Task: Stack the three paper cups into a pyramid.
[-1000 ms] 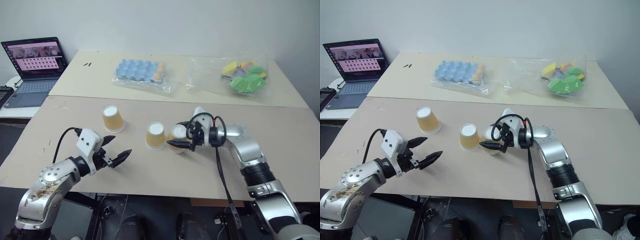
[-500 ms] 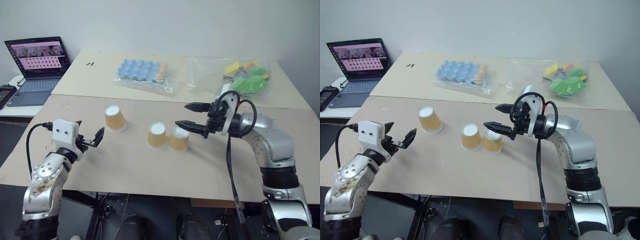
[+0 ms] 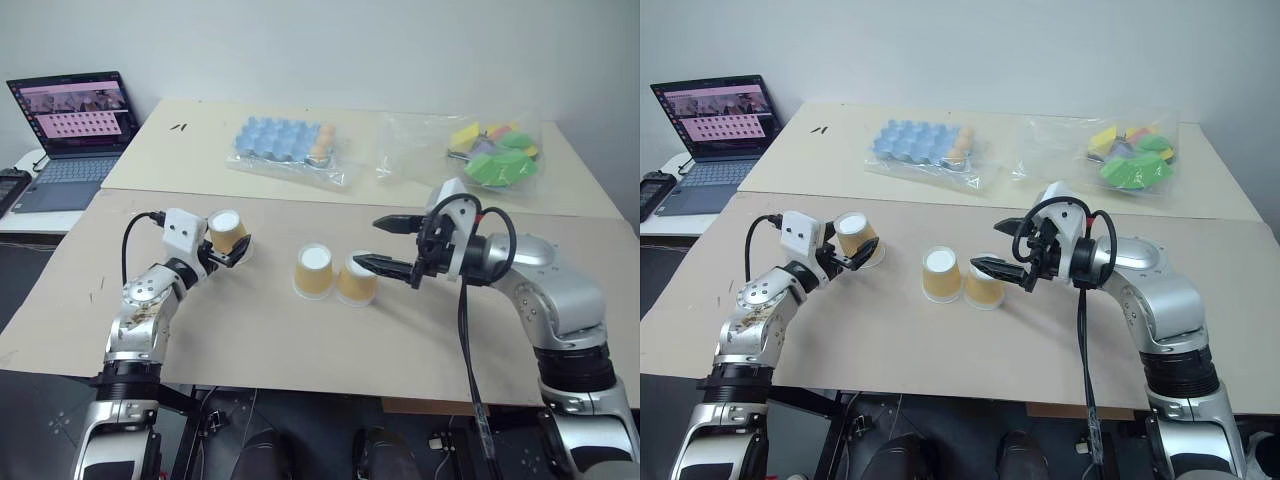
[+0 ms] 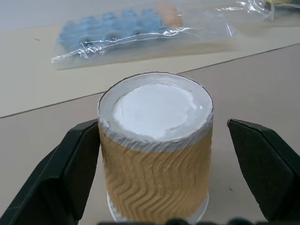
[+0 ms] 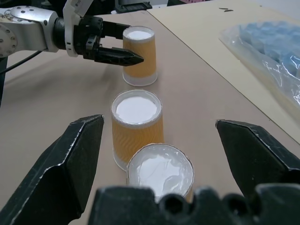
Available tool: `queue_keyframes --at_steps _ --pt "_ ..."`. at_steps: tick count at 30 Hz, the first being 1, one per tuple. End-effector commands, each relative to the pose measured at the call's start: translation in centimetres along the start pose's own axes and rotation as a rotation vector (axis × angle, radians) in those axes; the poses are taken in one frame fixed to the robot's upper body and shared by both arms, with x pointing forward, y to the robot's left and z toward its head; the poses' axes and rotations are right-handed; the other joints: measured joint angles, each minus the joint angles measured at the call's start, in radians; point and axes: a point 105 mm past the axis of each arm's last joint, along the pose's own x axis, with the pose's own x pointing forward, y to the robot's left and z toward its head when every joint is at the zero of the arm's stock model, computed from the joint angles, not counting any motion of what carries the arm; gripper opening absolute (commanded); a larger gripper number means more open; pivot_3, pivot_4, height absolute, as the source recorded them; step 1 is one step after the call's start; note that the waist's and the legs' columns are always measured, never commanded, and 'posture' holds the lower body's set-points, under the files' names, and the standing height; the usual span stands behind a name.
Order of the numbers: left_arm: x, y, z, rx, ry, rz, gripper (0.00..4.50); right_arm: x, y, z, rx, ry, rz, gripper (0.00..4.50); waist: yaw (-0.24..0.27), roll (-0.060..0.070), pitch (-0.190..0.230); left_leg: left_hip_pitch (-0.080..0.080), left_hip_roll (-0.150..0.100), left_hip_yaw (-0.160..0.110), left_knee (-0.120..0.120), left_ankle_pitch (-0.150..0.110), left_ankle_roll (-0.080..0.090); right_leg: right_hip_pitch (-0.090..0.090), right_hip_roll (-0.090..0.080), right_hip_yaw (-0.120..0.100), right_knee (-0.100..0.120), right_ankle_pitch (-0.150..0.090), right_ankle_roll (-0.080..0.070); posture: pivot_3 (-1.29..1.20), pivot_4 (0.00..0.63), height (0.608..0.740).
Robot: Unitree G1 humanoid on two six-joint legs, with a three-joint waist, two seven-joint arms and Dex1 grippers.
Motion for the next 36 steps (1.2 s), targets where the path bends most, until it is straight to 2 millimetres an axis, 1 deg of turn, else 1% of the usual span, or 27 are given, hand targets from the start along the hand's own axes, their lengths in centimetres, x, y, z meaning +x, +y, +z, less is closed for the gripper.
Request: queue_keyframes --at_steps 1,7,9,10,13,17,21,22,23,25,26,27,29,31,32,34,36 --pt "0.9 0.4 1.9 0.047 -0.051 -0.022 4.50 -1.0 -0.2 1.2 -0.026 -0.039 -0.039 4.46 0.000 0.000 0.000 0.000 0.000 0.000 0.000 0.000 0.000 0.000 0.000 0.000 0.000 0.000 0.000 0.00 0.150 0.733" --pt "1.4 0.4 2.0 0.039 -0.057 -0.040 4.50 -1.4 -0.2 0.7 -0.018 -0.027 -0.067 4.46 0.000 0.000 0.000 -0.001 0.000 0.000 0.000 0.000 0.000 0.000 0.000 0.000 0.000 0.000 0.000 0.00 0.150 0.733" --pt "1.5 0.3 2.0 0.040 -0.051 -0.050 3.97 -1.4 -0.2 0.6 -0.018 -0.025 -0.071 4.50 0.000 0.000 0.000 -0.001 0.000 0.000 0.001 0.000 0.000 0.000 0.000 0.000 0.000 0.000 0.000 0.00 0.150 0.733" --pt "1.5 0.4 1.9 0.034 -0.045 -0.051 3.84 -1.4 -0.2 0.6 -0.017 -0.027 -0.072 4.50 0.000 0.000 0.000 -0.001 0.000 0.000 0.001 0.000 0.000 0.000 0.000 0.000 0.000 0.000 0.000 0.00 0.150 0.733" --pt "1.6 0.4 1.8 0.028 -0.036 -0.055 2.77 -1.4 -0.3 0.6 -0.017 -0.029 -0.076 4.50 -0.001 0.000 0.000 -0.001 0.000 0.000 0.001 0.000 0.000 0.000 0.000 0.000 0.000 0.000 0.000 0.00 0.150 0.733" --pt "1.7 0.4 2.0 0.030 -0.045 -0.057 2.77 -1.4 -0.4 0.6 -0.017 -0.028 -0.080 4.50 -0.001 0.000 0.000 -0.001 0.000 -0.001 0.001 0.000 0.000 0.000 0.000 0.000 0.000 0.000 0.000 0.00 0.150 0.733" --pt "1.9 0.1 3.1 0.030 -0.080 -0.073 2.77 -1.3 -0.4 0.3 -0.014 -0.023 -0.083 4.50 -0.001 0.000 0.000 -0.001 0.000 -0.001 0.001 0.000 0.000 0.000 0.000 -0.001 0.001 0.000 0.000 0.00 0.150 0.733" --pt "2.0 -0.1 3.8 0.022 -0.099 -0.089 2.77 -1.3 -0.4 0.3 -0.014 -0.022 -0.083 4.50 -0.001 0.000 0.000 -0.001 0.000 -0.001 0.001 0.000 0.000 0.000 0.000 -0.001 0.001 0.000 0.000 0.00 0.150 0.733" --pt "2.3 -0.9 5.3 0.037 -0.138 -0.136 2.77 -1.2 -0.4 0.2 -0.014 -0.020 -0.086 4.50 0.000 0.000 0.000 -0.001 0.000 -0.001 0.001 0.000 0.000 0.000 0.000 -0.001 0.001 0.000 0.000 0.00 0.150 0.733" --pt "2.8 -2.8 9.4 0.008 -0.222 -0.277 2.77 -1.2 -0.6 0.1 -0.015 -0.014 -0.098 4.50 0.003 -0.001 0.001 -0.003 0.000 0.000 0.003 0.000 0.000 0.000 0.000 -0.002 0.001 0.000 0.000 0.00 0.150 0.733" --pt "2.6 -3.9 11.8 -0.018 -0.271 -0.375 2.77 -1.2 -0.7 0.1 -0.014 -0.013 -0.102 4.50 0.006 -0.002 0.001 -0.005 0.000 0.000 0.004 0.000 0.000 0.000 0.000 -0.003 0.001 0.000 0.000 0.00 0.150 0.733" --pt "2.2 -4.8 13.4 -0.037 -0.299 -0.460 2.77 -1.2 -0.8 0.0 -0.014 -0.012 -0.104 4.50 0.008 -0.003 0.002 -0.007 0.000 0.000 0.006 0.000 0.000 -0.001 0.000 -0.005 0.003 0.000 0.000 0.00 0.150 0.733" --pt "1.3 -6.2 15.9 -0.058 -0.329 -0.610 2.77 -1.2 -0.8 -0.1 -0.011 -0.011 -0.108 4.50 0.009 -0.004 0.002 -0.008 0.000 -0.001 0.009 0.000 0.001 -0.001 0.000 -0.004 0.006 0.000 0.001 0.00 0.150 0.733" --pt "0.4 -7.5 17.4 -0.082 -0.324 -0.755 2.77 -1.2 -0.9 -0.2 -0.008 -0.010 -0.115 4.50 0.005 -0.003 0.002 -0.006 0.000 -0.002 0.008 -0.001 0.001 -0.001 0.000 -0.002 0.006 -0.001 0.002 0.00 0.150 0.733" --pt "0.0 -8.0 17.9 -0.099 -0.308 -0.825 2.77 -1.2 -1.0 -0.2 -0.006 -0.010 -0.118 4.50 0.000 -0.003 0.002 -0.005 -0.001 -0.003 0.008 -0.001 0.001 -0.001 0.000 -0.002 0.007 -0.001 0.002 0.00 0.150 0.733" --pt "-0.5 -9.1 18.1 -0.102 -0.269 -0.939 2.77 -1.3 -1.1 -0.4 -0.002 -0.008 -0.127 4.50 -0.008 -0.003 0.002 -0.002 -0.001 -0.003 0.007 -0.001 0.001 0.000 0.000 0.000 0.008 -0.001 0.003 0.00 0.150 0.733" --pt "-0.1 -9.9 17.0 -0.046 -0.204 -1.001 2.77 -1.4 -1.2 -0.6 0.002 -0.007 -0.137 4.50 -0.012 -0.003 0.002 -0.002 0.000 -0.003 0.007 0.000 0.001 0.000 0.000 0.000 0.009 -0.001 0.003 0.00 0.150 0.733"
